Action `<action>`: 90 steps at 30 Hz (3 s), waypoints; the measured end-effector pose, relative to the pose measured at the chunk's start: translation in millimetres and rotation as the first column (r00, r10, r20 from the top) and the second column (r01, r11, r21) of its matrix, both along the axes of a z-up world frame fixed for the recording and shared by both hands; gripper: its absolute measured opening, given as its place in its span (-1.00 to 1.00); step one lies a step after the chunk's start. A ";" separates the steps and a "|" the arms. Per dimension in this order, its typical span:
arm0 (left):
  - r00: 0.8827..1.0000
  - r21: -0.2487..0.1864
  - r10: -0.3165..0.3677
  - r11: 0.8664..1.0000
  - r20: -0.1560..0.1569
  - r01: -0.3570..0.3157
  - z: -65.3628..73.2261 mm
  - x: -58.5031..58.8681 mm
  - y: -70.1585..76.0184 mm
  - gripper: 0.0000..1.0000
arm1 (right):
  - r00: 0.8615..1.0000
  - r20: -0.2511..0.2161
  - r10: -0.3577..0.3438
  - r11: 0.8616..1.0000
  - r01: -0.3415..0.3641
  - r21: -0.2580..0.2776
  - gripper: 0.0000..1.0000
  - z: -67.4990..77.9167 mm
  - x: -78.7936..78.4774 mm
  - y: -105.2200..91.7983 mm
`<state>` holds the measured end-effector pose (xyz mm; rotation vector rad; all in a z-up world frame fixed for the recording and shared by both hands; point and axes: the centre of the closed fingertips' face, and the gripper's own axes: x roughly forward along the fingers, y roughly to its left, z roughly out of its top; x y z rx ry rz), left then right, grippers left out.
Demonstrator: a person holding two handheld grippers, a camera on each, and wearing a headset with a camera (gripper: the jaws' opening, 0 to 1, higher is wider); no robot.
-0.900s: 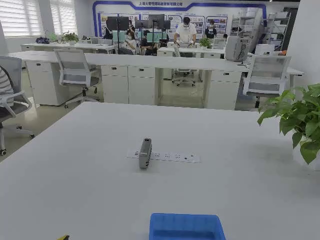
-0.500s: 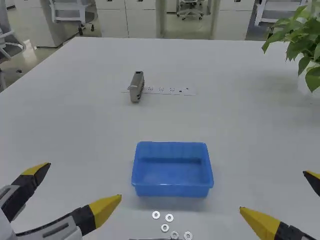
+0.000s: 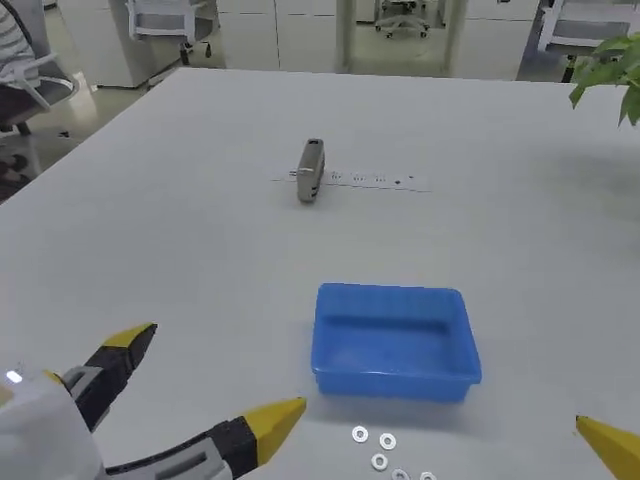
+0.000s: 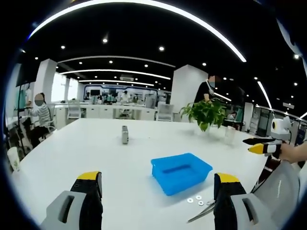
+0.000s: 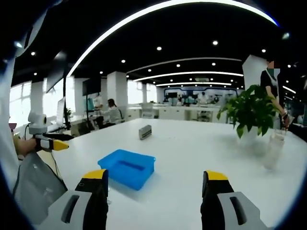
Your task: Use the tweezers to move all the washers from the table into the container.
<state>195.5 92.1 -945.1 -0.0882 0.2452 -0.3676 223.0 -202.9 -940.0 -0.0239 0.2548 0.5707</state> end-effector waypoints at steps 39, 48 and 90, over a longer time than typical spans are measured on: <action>1.000 -0.009 -0.006 1.000 -0.028 0.005 -6.6 -0.5 2.4 0.99 | 1.000 -0.009 0.006 0.998 -0.007 -0.059 0.46 -7.3 -3.6 -0.7; 1.000 -0.009 -0.005 1.000 -0.027 0.004 -6.9 -0.3 3.5 0.99 | 1.000 -0.016 0.011 0.998 -0.012 -0.069 0.44 -10.2 -3.8 -2.2; 0.546 0.202 -0.572 0.554 -0.612 0.807 -120.0 -37.7 -79.9 -0.72 | 0.726 -0.460 0.512 0.656 -0.676 -0.336 -0.74 -115.0 -53.5 135.0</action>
